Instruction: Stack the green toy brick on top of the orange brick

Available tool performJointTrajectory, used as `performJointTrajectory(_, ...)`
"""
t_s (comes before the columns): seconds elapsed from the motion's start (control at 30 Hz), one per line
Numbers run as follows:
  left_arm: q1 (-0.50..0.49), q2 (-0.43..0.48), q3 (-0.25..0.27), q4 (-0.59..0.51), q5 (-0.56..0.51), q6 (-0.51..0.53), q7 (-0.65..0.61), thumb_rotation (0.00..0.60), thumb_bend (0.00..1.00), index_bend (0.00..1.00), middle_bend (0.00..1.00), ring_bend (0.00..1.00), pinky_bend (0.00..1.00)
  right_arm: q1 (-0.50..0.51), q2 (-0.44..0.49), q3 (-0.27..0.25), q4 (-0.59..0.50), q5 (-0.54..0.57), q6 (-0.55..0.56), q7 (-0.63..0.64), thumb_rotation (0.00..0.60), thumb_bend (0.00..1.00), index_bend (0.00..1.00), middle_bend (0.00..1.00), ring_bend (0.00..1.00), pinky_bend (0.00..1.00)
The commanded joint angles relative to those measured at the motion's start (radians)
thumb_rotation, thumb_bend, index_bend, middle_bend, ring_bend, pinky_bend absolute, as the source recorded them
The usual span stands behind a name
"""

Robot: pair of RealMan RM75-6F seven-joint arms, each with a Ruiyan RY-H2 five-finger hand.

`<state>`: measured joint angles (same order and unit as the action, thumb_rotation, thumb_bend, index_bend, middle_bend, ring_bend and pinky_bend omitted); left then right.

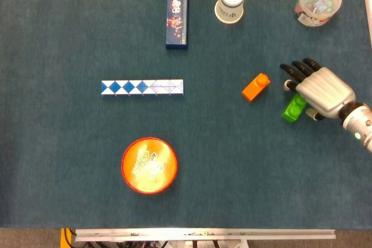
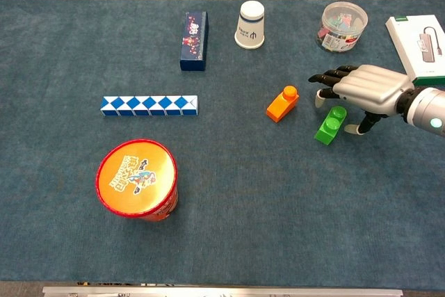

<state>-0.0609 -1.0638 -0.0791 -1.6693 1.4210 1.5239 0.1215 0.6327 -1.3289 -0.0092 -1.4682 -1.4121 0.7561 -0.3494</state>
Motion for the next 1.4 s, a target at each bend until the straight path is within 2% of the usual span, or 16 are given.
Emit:
performJointTrajectory(0.03, 0.001, 0.001, -0.001, -0.001, 0.000, 0.001, 0.000, 0.600, 0.06, 0.50, 0.51, 0.34, 0.43, 0.003, -0.002, -0.005, 0.000, -0.003, -0.003, 0.004, 0.600, 0.23, 0.30, 0.00, 0.00, 0.09)
performJointTrajectory(0.47, 0.002, 0.001, 0.000, -0.002, 0.002, 0.003, 0.002, 0.600, 0.06, 0.50, 0.51, 0.34, 0.43, 0.008, -0.009, -0.026, 0.002, -0.034, 0.020, 0.041, 0.600, 0.23, 0.31, 0.00, 0.00, 0.09)
performJointTrajectory(1.07, 0.003, 0.003, -0.002, -0.003, 0.005, 0.004, -0.007, 0.600, 0.06, 0.50, 0.51, 0.34, 0.43, 0.009, -0.021, -0.031, 0.022, -0.024, 0.036, 0.042, 0.600, 0.23, 0.58, 0.00, 0.00, 0.09)
performJointTrajectory(1.4, 0.003, 0.003, -0.002, -0.004, 0.004, 0.005, -0.003, 0.600, 0.06, 0.50, 0.51, 0.34, 0.43, 0.006, 0.009, -0.021, -0.028, -0.039, 0.072, 0.080, 0.600, 0.23, 0.62, 0.01, 0.00, 0.09)
